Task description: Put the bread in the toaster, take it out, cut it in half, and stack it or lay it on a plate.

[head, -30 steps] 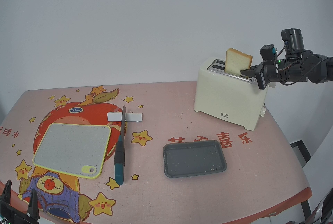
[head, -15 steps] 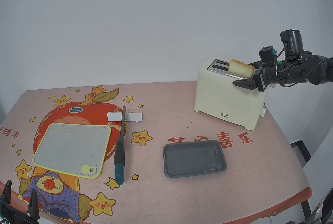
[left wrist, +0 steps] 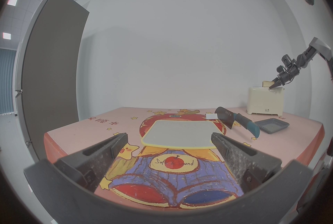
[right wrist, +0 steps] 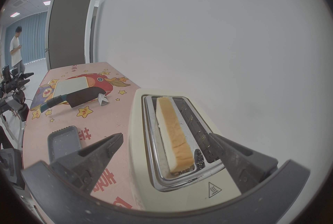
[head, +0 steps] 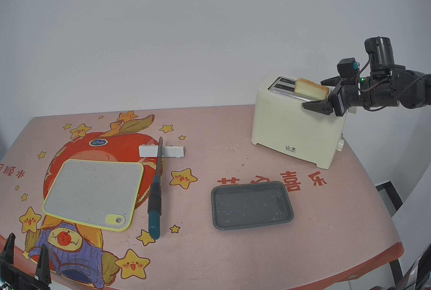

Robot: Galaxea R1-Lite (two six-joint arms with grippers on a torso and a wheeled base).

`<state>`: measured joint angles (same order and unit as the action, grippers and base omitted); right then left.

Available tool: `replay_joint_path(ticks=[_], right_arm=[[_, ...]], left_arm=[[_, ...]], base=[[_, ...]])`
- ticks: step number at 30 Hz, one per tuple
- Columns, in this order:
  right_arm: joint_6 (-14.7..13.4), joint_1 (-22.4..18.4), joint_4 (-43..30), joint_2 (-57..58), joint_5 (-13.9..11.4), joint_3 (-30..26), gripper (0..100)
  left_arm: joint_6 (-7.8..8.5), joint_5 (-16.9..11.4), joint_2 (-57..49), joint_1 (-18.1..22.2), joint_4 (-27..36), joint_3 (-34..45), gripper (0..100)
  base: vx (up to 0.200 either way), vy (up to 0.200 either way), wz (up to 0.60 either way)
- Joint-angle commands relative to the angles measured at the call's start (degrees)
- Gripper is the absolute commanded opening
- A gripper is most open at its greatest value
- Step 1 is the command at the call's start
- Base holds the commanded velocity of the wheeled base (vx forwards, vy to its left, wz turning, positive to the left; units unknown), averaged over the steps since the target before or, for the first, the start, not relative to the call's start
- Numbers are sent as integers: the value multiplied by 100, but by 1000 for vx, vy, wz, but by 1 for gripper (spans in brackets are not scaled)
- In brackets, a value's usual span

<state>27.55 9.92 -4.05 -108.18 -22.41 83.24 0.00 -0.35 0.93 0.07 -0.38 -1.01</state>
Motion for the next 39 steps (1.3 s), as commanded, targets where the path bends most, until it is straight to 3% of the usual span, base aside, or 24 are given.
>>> replay_joint_path(ticks=[1, 7, 11, 15, 16, 17, 23, 25, 28, 29, 30, 31, 39], right_arm=[[-13, -17, -17, 139, -18, 0, 100], [-110, 1, -35, 412, -27, -176, 100], [-742, 229, 36, 728, 35, -501, 100], [-1366, 484, 44, 983, 720, -545, 100], [-1366, 484, 44, 983, 720, -545, 100], [-1560, 546, 44, 1115, 957, -554, 100], [-1779, 458, 44, 1660, 1028, -818, 100], [-2043, 449, 44, 1994, 1028, -1073, 100], [-2764, 458, 36, 2433, 1037, -1328, 100], [-2834, 449, 36, 2460, 1037, -1345, 100], [-3203, 440, 18, 2565, 1045, -1407, 100], [-3318, 423, 18, 2583, 1045, -1451, 100], [-3309, 396, 581, 3066, 1045, -2277, 100]], left_arm=[[0, 0, -40, 1, 3, 101, 100], [0, 0, -40, 1, -6, 101, 100], [0, 0, -40, 1, 3, 101, 100], [0, 0, -40, 1, 3, 101, 100], [0, 0, -40, 1, 3, 101, 100], [0, 0, -40, 1, 3, 101, 100], [0, 0, -40, 1, -6, 101, 100], [0, 0, -40, 1, 3, 101, 100], [0, 0, -40, 1, -6, 101, 100], [0, 0, -40, 1, 3, 101, 100], [0, 0, -40, 1, 3, 101, 100], [0, 0, -40, 1, 3, 101, 100], [0, 0, -40, 1, -6, 101, 100]], base=[[0, 0, 0], [0, 0, 0], [0, 0, 0], [0, 0, 0], [0, 0, 0], [0, 0, 0], [0, 0, 0], [0, 0, 0], [0, 0, 0], [0, 0, 0], [0, 0, 0], [0, 0, 0], [0, 0, 0]])
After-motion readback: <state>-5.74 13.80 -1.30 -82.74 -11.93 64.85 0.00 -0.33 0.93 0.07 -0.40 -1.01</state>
